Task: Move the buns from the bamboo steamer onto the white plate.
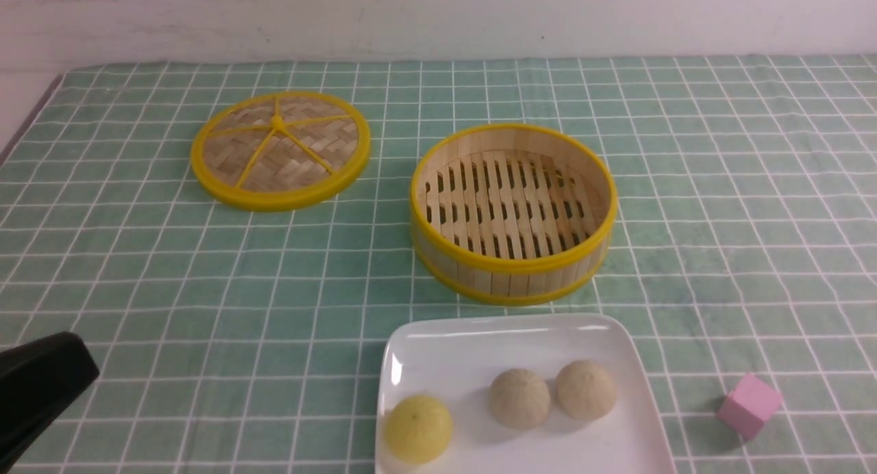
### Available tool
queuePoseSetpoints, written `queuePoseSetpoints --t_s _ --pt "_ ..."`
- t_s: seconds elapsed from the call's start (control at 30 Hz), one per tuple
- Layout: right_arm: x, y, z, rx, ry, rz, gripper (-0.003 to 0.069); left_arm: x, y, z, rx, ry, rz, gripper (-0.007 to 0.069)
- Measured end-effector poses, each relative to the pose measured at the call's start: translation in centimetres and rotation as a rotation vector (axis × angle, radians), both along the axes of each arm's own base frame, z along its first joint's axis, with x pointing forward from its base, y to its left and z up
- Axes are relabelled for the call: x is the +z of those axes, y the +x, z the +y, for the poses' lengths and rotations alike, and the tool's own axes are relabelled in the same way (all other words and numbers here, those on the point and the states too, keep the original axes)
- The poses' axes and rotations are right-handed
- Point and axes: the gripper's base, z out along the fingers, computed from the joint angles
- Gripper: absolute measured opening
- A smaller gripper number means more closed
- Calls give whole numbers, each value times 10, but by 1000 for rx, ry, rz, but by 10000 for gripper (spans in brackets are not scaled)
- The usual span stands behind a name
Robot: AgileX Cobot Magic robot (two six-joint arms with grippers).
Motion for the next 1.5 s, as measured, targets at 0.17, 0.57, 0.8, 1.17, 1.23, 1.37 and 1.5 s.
queuePoseSetpoints --t_s 0.17,0.57,0.8,1.17,1.23,1.37,1.5 --pt "0 0 0 0 0 0 181 -9 4 -3 31 70 -78 23" --pt "0 0 0 0 0 0 198 -77 26 12 442 309 -4 37" --pt "0 0 0 0 0 1 202 -124 21 28 674 315 107 41" --pt "0 0 0 0 0 1 208 -155 13 29 690 329 117 52" --pt "0 0 0 0 0 1 211 -155 13 29 690 330 119 51" --pt "0 0 0 0 0 1 214 -155 13 29 690 330 119 55" --pt "0 0 0 0 0 1 220 -155 13 29 690 329 120 58"
